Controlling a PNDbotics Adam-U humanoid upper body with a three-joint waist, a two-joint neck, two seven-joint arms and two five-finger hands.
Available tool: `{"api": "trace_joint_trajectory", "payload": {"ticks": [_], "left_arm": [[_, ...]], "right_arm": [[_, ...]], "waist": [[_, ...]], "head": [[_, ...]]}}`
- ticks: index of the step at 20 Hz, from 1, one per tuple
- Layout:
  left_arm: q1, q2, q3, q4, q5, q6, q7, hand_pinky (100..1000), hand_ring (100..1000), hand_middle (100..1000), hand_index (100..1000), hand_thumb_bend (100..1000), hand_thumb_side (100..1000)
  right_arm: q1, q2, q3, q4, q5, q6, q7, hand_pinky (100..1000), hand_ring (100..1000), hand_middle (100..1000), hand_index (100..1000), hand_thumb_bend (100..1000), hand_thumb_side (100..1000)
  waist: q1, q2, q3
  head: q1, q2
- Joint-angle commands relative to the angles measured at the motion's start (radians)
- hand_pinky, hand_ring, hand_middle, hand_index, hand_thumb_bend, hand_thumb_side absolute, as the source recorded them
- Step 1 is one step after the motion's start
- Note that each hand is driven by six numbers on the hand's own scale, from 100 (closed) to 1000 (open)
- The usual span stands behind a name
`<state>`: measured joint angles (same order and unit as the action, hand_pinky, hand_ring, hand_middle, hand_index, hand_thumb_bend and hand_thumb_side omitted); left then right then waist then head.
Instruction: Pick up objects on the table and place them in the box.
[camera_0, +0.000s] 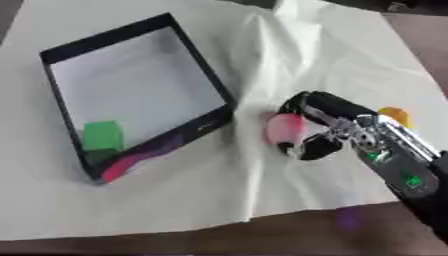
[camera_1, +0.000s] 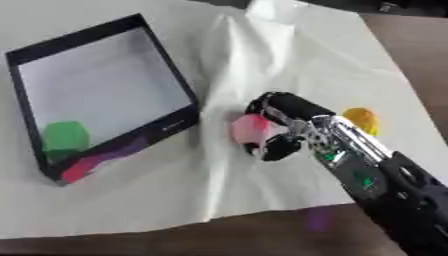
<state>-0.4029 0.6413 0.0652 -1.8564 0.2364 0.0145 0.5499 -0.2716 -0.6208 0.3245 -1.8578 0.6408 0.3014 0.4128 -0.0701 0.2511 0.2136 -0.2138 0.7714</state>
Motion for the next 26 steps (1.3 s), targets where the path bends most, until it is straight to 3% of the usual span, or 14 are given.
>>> {"api": "trace_joint_trajectory", "payload": {"ticks": [1,3,4,5,10,13,16,18,19,21,26], "left_arm": [[-0.005,0.017,0.016,-0.009,-0.002,-0.002,0.004,722,590,783,834,388,529],[-0.004,0.019,0.016,-0.009,-0.003,-0.002,0.004,722,590,783,835,388,528],[-0.004,0.02,0.016,-0.009,-0.004,-0.002,0.004,722,591,783,835,388,527],[-0.004,0.021,0.016,-0.009,-0.004,-0.002,0.003,722,591,783,835,388,527],[0.003,0.026,0.019,-0.008,-0.008,-0.003,0.005,722,592,783,835,389,523],[0.005,0.033,0.022,-0.009,-0.011,-0.003,0.006,722,593,783,836,391,518],[-0.004,0.039,0.02,-0.015,-0.015,-0.003,0.001,723,597,783,836,395,507],[-0.018,0.044,0.019,-0.022,-0.018,-0.003,-0.003,724,599,783,837,399,497],[-0.026,0.048,0.018,-0.025,-0.02,-0.003,-0.006,725,600,783,837,396,522],[-0.036,0.056,0.018,-0.029,-0.022,-0.002,-0.01,725,601,783,837,403,489],[-0.041,0.06,0.019,-0.032,-0.023,0.001,-0.011,725,601,783,837,403,489]], "right_arm": [[-0.004,-0.022,-0.021,-0.069,-0.044,0.021,-0.02,769,609,494,623,159,113],[-0.005,-0.033,-0.035,-0.117,-0.075,0.031,-0.026,770,605,490,620,144,108],[-0.01,-0.039,-0.044,-0.13,-0.092,0.026,-0.033,770,602,490,619,100,170],[-0.016,-0.046,-0.054,-0.136,-0.111,0.012,-0.047,770,601,488,619,133,100],[-0.08,-0.092,-0.128,-0.142,-0.221,-0.092,-0.15,769,593,486,619,126,100],[-0.184,-0.124,-0.159,-0.142,-0.309,-0.154,-0.197,771,593,490,624,128,100],[-0.34,-0.137,-0.142,-0.142,-0.389,-0.181,-0.16,769,598,499,629,153,100],[-0.453,-0.126,-0.104,-0.142,-0.408,-0.157,-0.083,766,600,502,631,182,100],[-0.503,-0.115,-0.084,-0.142,-0.4,-0.132,-0.043,765,602,503,630,172,100],[-0.578,-0.085,-0.044,-0.142,-0.36,-0.075,0.025,764,603,504,630,205,100],[-0.622,-0.057,-0.02,-0.142,-0.313,-0.03,0.083,764,603,504,630,205,100]], "waist": [[0.018,-0.002,0.001],[0.017,-0.004,-0.001],[0.017,-0.007,-0.001],[0.016,-0.009,-0.002],[0.015,-0.019,-0.006],[0.016,-0.026,-0.007],[0.022,-0.033,-0.002],[0.026,-0.04,0.008],[0.027,-0.044,0.015],[0.028,-0.047,0.027],[0.029,-0.049,0.032]], "head": [[-0.003,-0.001],[-0.001,-0.001],[-0.002,-0.001],[-0.002,-0.001],[0.0,-0.001],[-0.002,-0.001],[-0.015,-0.001],[-0.032,-0.001],[-0.041,-0.001],[-0.052,-0.001],[-0.056,-0.001]]}}
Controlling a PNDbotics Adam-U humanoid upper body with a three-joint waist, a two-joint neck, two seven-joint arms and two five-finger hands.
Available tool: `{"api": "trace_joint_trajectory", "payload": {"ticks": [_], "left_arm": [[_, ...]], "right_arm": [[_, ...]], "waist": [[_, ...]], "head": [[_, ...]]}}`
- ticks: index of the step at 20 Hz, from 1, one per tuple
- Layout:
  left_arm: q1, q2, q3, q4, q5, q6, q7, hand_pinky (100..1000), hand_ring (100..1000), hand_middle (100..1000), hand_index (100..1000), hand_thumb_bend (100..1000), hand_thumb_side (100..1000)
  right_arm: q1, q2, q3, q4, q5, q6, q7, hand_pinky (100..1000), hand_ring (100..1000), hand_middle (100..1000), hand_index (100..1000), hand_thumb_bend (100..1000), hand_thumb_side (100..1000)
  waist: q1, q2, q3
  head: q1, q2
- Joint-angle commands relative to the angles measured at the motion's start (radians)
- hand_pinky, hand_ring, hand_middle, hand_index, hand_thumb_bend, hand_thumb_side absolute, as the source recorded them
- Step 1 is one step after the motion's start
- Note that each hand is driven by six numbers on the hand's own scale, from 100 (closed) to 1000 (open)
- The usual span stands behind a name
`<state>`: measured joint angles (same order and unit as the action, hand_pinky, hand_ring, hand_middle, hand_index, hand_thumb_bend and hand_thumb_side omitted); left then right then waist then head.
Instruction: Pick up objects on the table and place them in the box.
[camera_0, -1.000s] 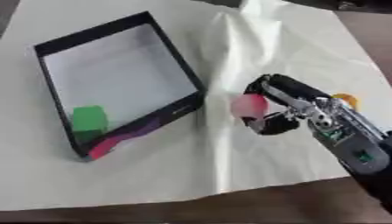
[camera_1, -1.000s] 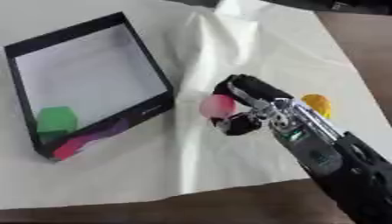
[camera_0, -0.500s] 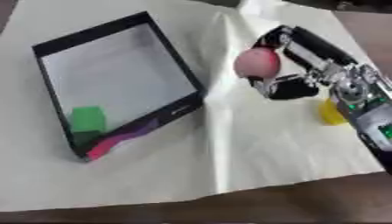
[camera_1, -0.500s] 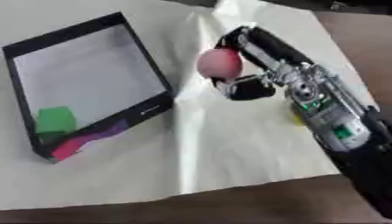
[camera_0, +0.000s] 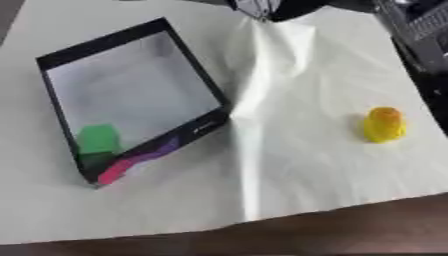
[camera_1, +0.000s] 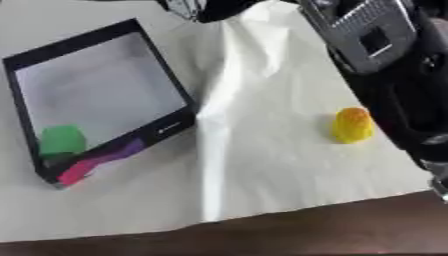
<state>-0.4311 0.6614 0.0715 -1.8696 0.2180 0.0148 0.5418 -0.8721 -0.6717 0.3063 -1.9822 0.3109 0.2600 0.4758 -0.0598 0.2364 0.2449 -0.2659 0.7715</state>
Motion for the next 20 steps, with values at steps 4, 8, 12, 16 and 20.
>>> {"api": "trace_joint_trajectory", "payload": {"ticks": [4,8,12,16,20], "left_arm": [[-0.068,0.027,0.0,-0.036,0.007,-0.001,-0.016,726,605,783,838,411,476],[-0.121,-0.011,-0.023,-0.035,0.024,0.006,-0.04,726,603,783,837,412,479],[-0.148,-0.041,-0.035,-0.034,0.035,0.008,-0.052,725,602,783,838,412,481],[-0.19,-0.08,-0.055,-0.037,0.048,0.013,-0.071,725,602,782,838,414,480],[-0.221,-0.122,-0.071,-0.04,0.06,0.016,-0.088,725,602,782,838,416,481]], "right_arm": [[-0.068,0.053,0.059,0.035,0.055,0.05,0.06,772,616,520,645,204,125],[-0.102,0.119,0.104,0.14,0.12,0.115,0.125,774,612,517,644,185,112],[-0.142,0.181,0.131,0.252,0.189,0.177,0.123,779,611,520,649,181,100],[-0.151,0.233,0.146,0.364,0.258,0.168,0.09,785,613,523,655,169,100],[-0.139,0.271,0.147,0.463,0.319,0.135,0.089,788,625,537,668,180,105]], "waist": [[0.03,-0.014,0.06],[0.033,0.002,0.143],[0.036,0.016,0.185],[0.046,0.03,0.24],[0.055,0.041,0.283]], "head": [[-0.086,-0.001],[-0.156,-0.001],[-0.203,-0.001],[-0.265,-0.001],[-0.317,-0.004]]}}
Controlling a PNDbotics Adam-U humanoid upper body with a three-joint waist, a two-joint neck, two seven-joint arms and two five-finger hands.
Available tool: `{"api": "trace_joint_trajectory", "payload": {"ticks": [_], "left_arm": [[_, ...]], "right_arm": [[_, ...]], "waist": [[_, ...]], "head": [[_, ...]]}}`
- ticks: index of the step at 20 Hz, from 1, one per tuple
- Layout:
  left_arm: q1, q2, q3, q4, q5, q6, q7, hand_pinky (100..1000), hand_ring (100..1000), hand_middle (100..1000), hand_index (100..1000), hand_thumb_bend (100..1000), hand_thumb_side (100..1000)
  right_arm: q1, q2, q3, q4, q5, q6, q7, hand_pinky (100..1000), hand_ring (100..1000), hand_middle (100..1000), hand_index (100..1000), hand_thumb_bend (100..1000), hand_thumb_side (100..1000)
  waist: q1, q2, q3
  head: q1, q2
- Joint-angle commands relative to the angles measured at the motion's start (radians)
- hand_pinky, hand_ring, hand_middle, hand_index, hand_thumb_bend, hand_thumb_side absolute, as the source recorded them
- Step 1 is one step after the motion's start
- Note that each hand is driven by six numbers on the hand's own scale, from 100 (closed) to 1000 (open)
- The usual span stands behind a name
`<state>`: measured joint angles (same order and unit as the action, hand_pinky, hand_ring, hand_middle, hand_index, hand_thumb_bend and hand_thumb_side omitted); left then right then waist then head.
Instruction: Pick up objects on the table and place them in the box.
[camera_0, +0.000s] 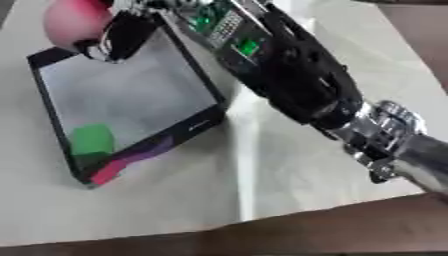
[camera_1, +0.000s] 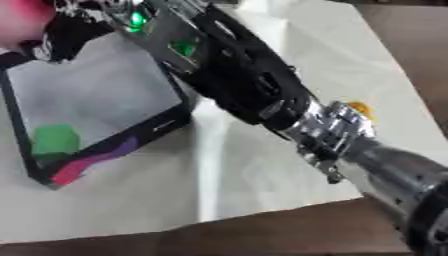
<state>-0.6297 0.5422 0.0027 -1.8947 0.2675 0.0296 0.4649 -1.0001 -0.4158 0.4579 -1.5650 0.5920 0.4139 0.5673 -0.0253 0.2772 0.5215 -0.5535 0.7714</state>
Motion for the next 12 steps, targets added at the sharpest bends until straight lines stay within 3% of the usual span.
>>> {"api": "trace_joint_trajectory", "payload": {"ticks": [1,8,11,12], "left_arm": [[-0.026,-0.009,-0.004,-0.015,0.012,0.001,-0.013,725,601,782,837,416,481],[-0.01,-0.003,-0.001,-0.008,0.011,0.003,-0.011,724,598,781,837,416,487],[-0.002,0.004,0.002,-0.005,0.01,0.002,-0.007,723,597,781,837,416,488],[0.0,0.005,0.003,-0.004,0.01,0.002,-0.006,723,596,781,837,418,484]], "right_arm": [[-0.008,0.023,-0.005,0.07,0.053,-0.03,-0.002,789,630,541,671,196,115],[0.023,0.067,-0.002,0.264,0.172,-0.146,-0.033,794,670,581,706,279,161],[0.021,0.088,-0.012,0.334,0.216,-0.196,-0.058,834,769,715,822,390,153],[0.02,0.09,-0.018,0.341,0.222,-0.212,-0.065,856,803,757,860,396,306]], "waist": [[0.022,0.001,0.011],[0.015,0.002,0.008],[0.015,0.003,0.0],[0.015,0.003,-0.002]], "head": [[-0.035,-0.006],[-0.036,-0.008],[-0.031,-0.006],[-0.028,-0.005]]}}
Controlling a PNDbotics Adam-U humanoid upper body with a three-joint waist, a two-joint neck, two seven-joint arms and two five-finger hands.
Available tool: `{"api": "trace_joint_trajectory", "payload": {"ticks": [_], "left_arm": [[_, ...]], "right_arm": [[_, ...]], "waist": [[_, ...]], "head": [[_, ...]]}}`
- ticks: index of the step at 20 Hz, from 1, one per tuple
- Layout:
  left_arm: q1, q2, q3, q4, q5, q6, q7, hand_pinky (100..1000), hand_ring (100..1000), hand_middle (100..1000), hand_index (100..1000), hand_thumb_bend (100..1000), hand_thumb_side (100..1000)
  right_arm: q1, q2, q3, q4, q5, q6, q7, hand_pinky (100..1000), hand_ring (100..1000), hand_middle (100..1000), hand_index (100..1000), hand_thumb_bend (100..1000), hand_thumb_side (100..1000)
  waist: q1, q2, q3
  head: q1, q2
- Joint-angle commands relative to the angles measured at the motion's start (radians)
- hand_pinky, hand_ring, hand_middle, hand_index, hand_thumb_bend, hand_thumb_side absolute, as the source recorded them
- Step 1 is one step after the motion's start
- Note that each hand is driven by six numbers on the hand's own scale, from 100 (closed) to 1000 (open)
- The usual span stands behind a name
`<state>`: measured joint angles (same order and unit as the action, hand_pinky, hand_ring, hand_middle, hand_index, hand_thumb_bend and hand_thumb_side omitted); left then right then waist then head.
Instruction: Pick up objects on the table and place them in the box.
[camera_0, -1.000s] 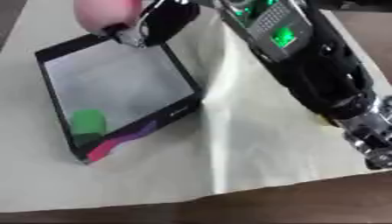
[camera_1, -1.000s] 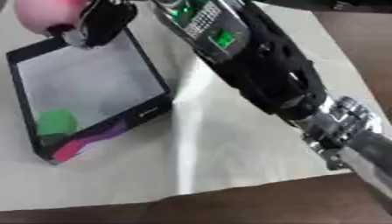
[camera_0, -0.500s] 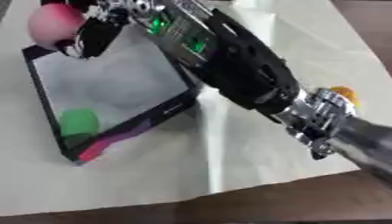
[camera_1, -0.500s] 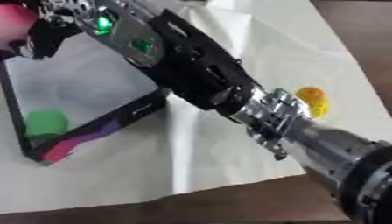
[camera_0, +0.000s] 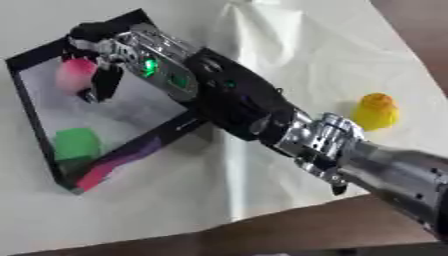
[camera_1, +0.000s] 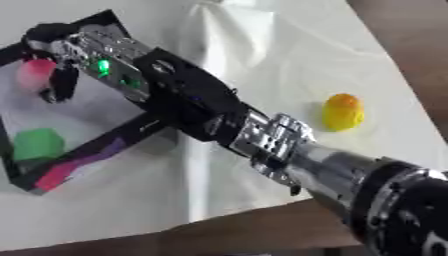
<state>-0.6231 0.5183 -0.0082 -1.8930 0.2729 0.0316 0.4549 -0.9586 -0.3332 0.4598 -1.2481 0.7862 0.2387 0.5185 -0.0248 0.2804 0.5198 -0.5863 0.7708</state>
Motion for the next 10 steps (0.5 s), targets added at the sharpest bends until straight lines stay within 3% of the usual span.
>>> {"api": "trace_joint_trajectory", "payload": {"ticks": [1,7,10], "left_arm": [[-0.004,0.03,0.014,-0.005,0.004,0.001,0.005,723,596,781,837,417,489],[0.005,0.034,0.016,-0.001,0.002,0.0,0.007,723,596,780,838,420,486],[0.024,0.047,0.026,0.001,-0.005,-0.003,0.015,723,597,780,838,423,484]], "right_arm": [[-0.024,0.008,-0.027,0.026,0.029,-0.053,-0.024,880,833,789,888,447,374],[-0.036,-0.009,-0.07,0.038,0.033,-0.146,-0.066,908,864,823,910,451,385],[-0.064,-0.067,-0.132,-0.027,-0.007,-0.169,-0.111,910,855,816,906,400,307]], "waist": [[0.015,-0.001,-0.003],[0.019,-0.007,-0.016],[0.019,-0.021,-0.041]], "head": [[0.007,-0.004],[0.022,-0.002],[0.052,-0.001]]}}
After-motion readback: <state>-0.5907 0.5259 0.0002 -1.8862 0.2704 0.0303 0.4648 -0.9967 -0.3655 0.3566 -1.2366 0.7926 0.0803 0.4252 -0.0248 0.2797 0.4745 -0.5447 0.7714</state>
